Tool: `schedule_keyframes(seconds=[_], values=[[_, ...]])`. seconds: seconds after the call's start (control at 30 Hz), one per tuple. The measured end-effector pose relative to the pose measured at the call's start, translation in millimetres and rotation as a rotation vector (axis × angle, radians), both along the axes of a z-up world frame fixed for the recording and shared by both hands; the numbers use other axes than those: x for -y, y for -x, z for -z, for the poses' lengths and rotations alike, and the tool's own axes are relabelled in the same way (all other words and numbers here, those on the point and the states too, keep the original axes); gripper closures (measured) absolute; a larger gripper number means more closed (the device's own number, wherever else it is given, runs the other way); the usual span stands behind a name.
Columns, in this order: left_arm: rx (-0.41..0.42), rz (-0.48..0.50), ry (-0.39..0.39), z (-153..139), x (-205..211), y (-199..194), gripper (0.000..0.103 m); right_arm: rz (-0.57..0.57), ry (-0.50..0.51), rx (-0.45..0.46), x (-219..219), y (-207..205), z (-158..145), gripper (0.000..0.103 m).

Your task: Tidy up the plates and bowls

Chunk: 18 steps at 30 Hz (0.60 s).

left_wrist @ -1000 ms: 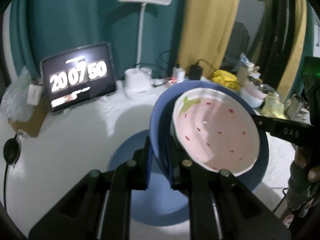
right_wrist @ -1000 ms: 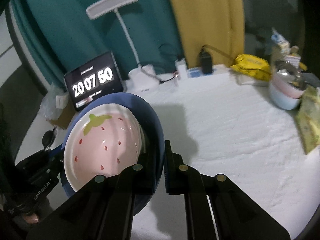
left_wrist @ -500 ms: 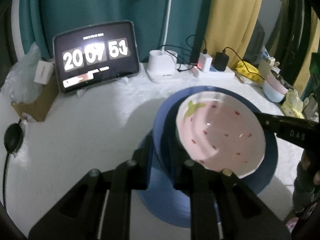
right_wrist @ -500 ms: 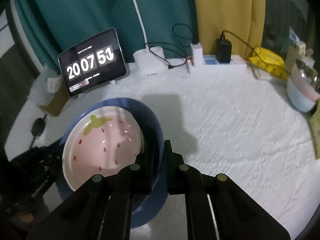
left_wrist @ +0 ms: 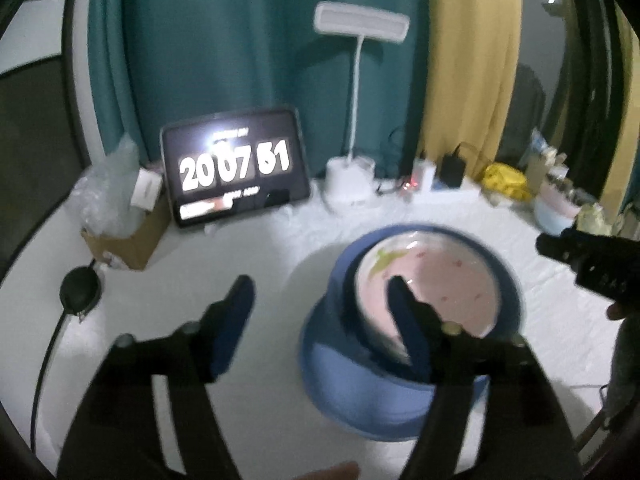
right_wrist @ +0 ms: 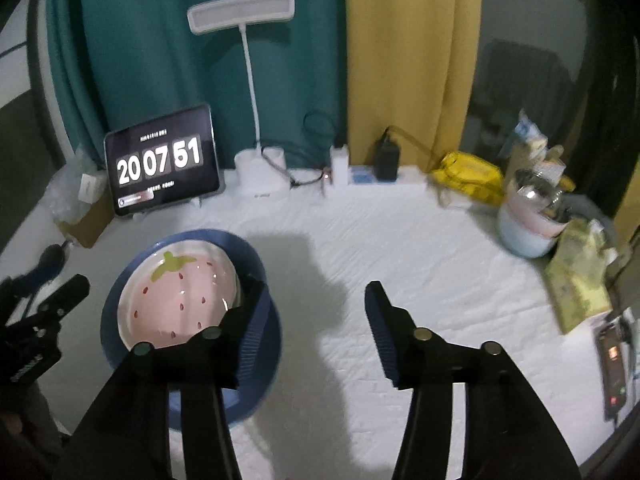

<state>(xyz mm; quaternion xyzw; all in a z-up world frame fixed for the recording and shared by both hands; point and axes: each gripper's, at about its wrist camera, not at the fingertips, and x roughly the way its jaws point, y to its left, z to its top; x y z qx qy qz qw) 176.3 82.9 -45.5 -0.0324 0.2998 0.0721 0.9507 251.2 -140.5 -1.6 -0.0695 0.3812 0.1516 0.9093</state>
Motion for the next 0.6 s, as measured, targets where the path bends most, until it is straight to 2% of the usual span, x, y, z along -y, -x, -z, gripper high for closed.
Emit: schedule_keyframes(seconds=[0.33,0.6], values=[[0.174,0.078,0.014,-46.7,41.9,41.1,0.017,0.026,0.008,0.159,22.9,46.3,-44.8,0.039],[0.283,0.102,-0.004,-69.5,68.8,77.9,0.016,0.022,-0.001,0.282,42.6,81.9,-71.8,0.035]])
